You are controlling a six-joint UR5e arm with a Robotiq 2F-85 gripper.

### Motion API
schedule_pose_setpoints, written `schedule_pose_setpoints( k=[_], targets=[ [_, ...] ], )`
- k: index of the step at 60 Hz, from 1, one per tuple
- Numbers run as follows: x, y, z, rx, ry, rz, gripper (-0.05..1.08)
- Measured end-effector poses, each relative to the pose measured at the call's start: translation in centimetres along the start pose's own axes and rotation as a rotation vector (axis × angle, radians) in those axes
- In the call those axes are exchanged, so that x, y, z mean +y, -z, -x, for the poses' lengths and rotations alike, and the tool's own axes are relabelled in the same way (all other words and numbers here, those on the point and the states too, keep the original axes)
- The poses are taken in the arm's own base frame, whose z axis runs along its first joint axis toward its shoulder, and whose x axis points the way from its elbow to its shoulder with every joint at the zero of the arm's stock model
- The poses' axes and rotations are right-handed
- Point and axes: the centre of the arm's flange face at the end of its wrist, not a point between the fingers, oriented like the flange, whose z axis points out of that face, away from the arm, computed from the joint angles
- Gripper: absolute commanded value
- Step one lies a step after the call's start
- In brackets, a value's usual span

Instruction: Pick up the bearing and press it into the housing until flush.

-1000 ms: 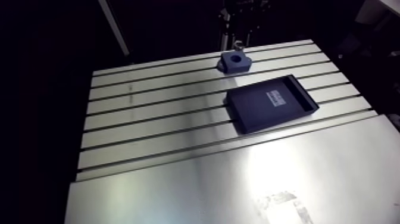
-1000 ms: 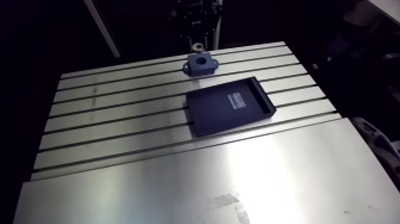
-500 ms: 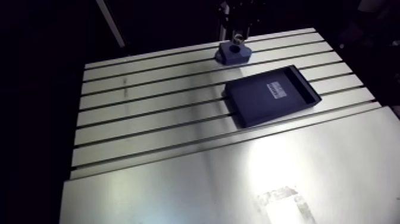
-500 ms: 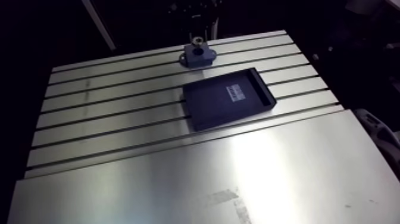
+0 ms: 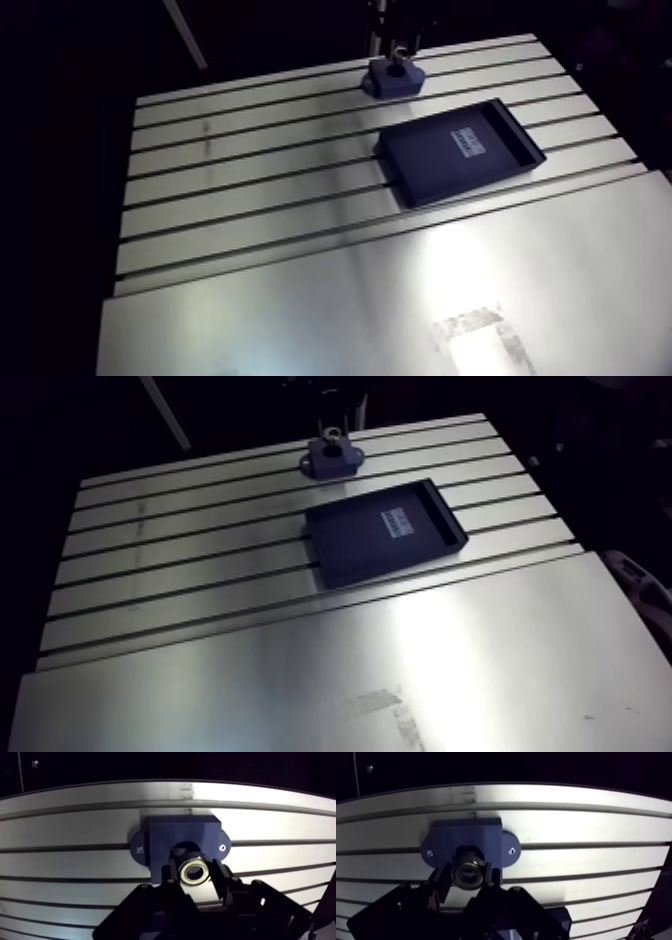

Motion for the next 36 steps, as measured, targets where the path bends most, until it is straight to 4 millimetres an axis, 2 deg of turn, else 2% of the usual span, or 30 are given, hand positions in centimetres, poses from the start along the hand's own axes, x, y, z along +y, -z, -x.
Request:
schedule_pose_setpoints(
  k=[36],
  targets=[
    [-0.2, -1.2, -0.3, -0.012, 0.004, -0.004, 0.72]
  ],
)
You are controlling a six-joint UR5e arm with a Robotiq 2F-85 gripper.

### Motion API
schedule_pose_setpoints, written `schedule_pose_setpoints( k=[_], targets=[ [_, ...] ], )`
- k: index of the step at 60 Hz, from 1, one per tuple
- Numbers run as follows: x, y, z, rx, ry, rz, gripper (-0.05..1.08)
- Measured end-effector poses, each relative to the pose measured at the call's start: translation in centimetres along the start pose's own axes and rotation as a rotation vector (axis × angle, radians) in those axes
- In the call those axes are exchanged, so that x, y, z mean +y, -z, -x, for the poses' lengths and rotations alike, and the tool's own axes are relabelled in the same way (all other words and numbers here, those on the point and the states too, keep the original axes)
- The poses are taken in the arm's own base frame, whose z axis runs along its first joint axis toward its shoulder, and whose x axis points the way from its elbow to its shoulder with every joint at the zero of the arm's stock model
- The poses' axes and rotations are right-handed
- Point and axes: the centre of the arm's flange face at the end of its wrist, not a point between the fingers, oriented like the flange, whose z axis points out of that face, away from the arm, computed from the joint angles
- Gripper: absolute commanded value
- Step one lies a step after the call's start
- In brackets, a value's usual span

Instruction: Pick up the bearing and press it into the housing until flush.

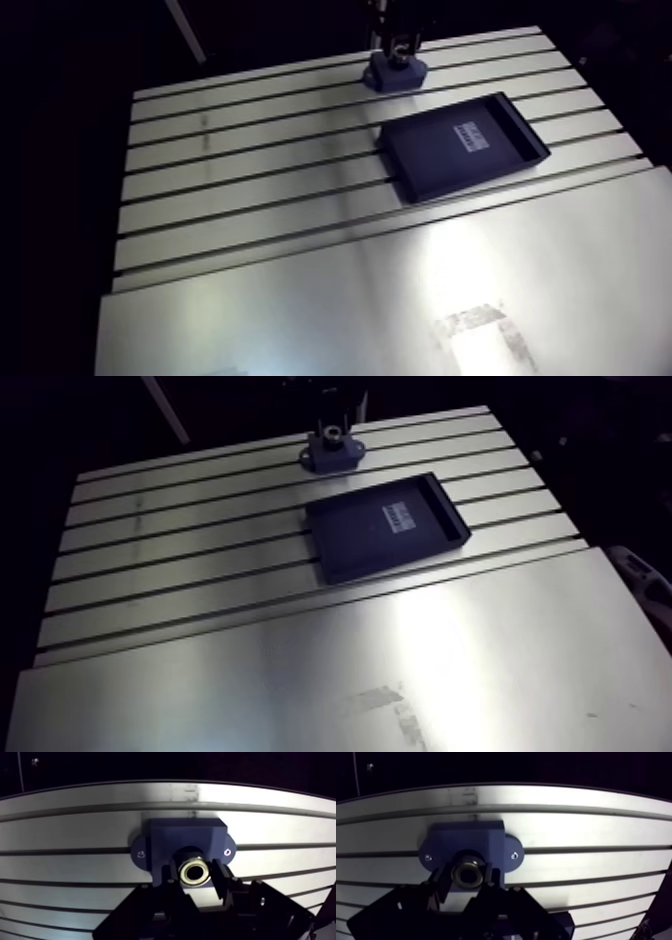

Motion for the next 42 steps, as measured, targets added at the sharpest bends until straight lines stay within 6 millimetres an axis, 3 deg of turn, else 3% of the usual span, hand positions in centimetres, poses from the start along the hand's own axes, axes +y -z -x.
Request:
schedule_pose_setpoints(
  k=[42],
  targets=[
    [-0.11, -0.62, -0.42, 0.000, 0.002, 0.000, 0.72]
  ],
)
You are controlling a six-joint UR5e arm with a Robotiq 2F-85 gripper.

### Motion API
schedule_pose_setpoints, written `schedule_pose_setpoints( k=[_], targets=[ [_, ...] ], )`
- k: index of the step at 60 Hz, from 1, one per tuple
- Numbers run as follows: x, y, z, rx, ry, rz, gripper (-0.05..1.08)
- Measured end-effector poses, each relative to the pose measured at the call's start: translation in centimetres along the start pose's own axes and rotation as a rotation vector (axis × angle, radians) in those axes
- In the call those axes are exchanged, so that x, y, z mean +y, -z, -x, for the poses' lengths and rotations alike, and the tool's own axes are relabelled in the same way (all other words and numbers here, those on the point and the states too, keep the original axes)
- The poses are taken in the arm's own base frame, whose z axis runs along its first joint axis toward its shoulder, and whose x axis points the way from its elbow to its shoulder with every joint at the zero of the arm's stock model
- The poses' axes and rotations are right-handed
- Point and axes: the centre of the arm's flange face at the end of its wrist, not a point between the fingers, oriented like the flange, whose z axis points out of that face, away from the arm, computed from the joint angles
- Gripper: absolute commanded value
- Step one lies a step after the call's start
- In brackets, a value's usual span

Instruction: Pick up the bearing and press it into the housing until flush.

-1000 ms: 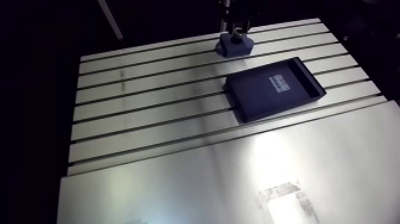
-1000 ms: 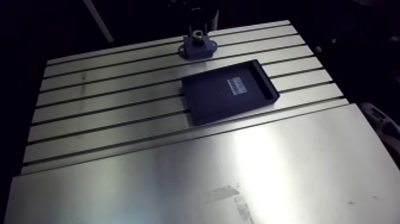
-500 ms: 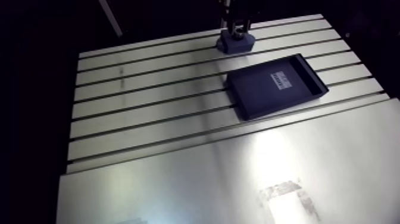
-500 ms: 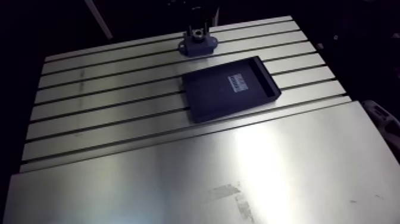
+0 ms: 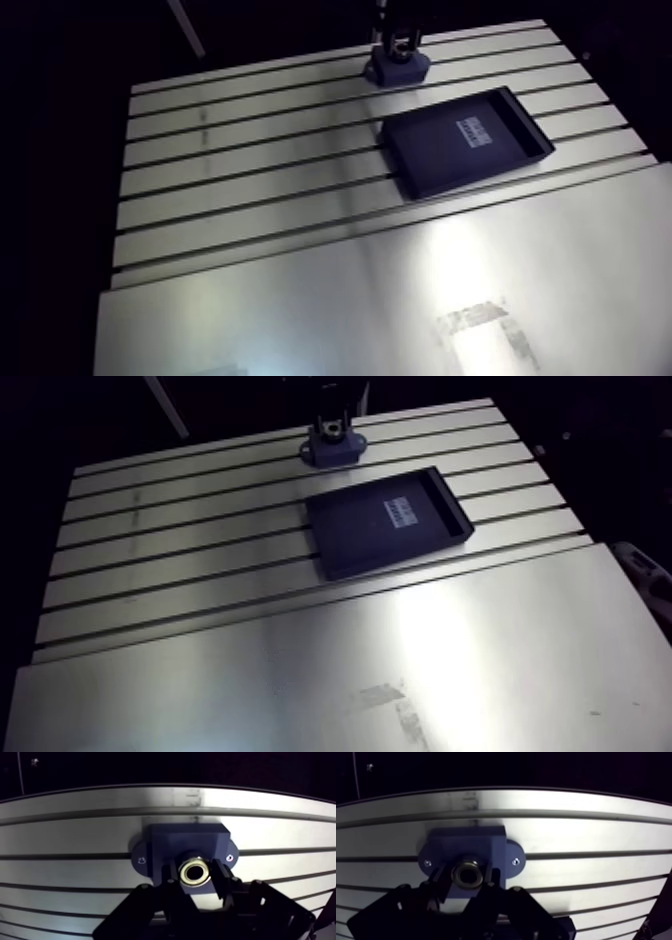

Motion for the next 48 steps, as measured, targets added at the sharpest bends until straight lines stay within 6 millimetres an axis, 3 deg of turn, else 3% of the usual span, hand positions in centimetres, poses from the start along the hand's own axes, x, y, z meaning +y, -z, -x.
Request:
schedule_pose_setpoints(
  k=[48],
  targets=[
    [0.12, -0.38, 0.15, -0.007, -0.002, 0.000, 0.72]
  ],
)
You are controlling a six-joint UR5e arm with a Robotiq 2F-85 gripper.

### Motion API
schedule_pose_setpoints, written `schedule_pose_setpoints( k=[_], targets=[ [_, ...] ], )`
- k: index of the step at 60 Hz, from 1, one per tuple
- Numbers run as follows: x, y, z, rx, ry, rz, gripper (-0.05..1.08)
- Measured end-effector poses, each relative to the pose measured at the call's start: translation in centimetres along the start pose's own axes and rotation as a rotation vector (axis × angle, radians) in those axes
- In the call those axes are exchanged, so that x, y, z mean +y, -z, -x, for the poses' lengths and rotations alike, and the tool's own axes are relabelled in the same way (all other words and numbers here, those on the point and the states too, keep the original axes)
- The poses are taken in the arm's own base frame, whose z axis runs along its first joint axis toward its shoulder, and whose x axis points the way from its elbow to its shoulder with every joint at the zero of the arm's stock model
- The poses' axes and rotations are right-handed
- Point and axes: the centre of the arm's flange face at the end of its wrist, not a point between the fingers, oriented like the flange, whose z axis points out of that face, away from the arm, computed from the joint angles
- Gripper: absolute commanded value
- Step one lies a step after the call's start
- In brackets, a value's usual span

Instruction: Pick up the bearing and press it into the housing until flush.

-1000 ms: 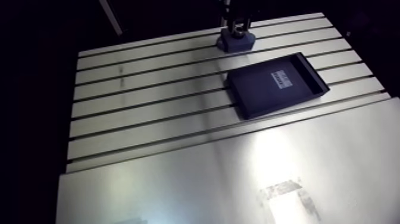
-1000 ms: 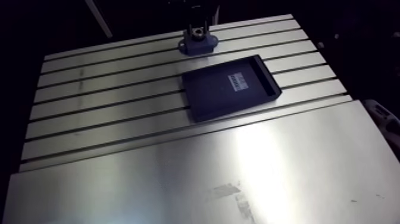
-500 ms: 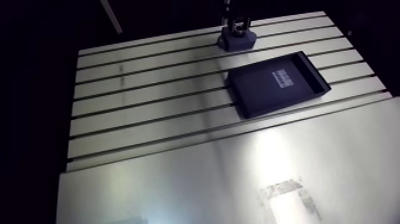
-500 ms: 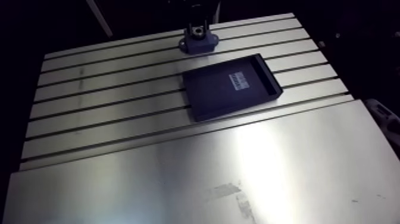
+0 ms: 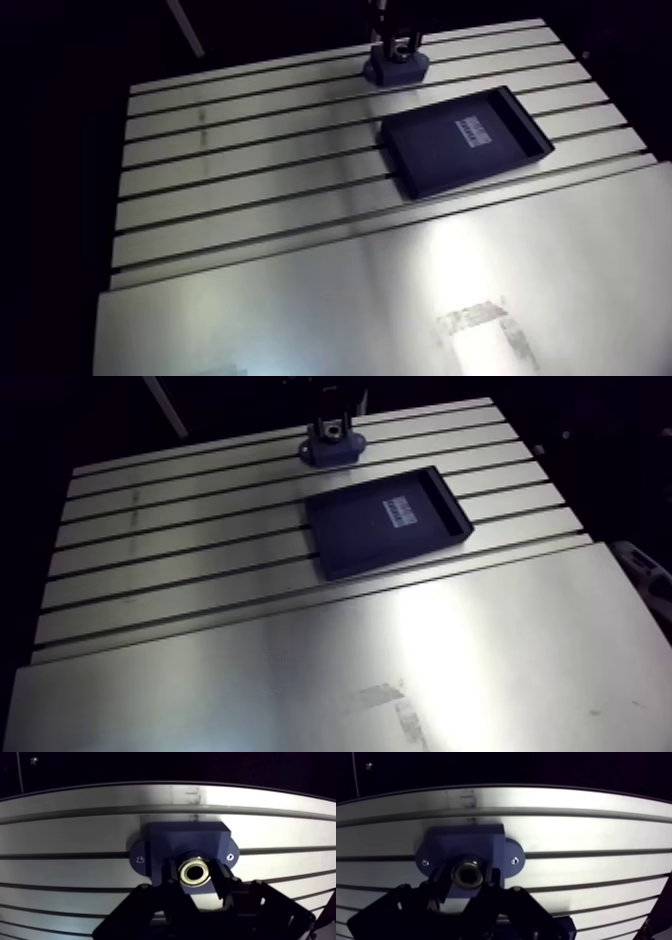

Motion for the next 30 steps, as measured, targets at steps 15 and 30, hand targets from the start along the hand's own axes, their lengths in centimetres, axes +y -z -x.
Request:
schedule_pose_setpoints(
  k=[15, 30],
  targets=[
    [-0.25, 0.03, 0.01, 0.000, 0.006, 0.000, 0.72],
    [-0.48, 0.03, 0.00, 0.000, 0.010, 0.000, 0.72]
  ],
)
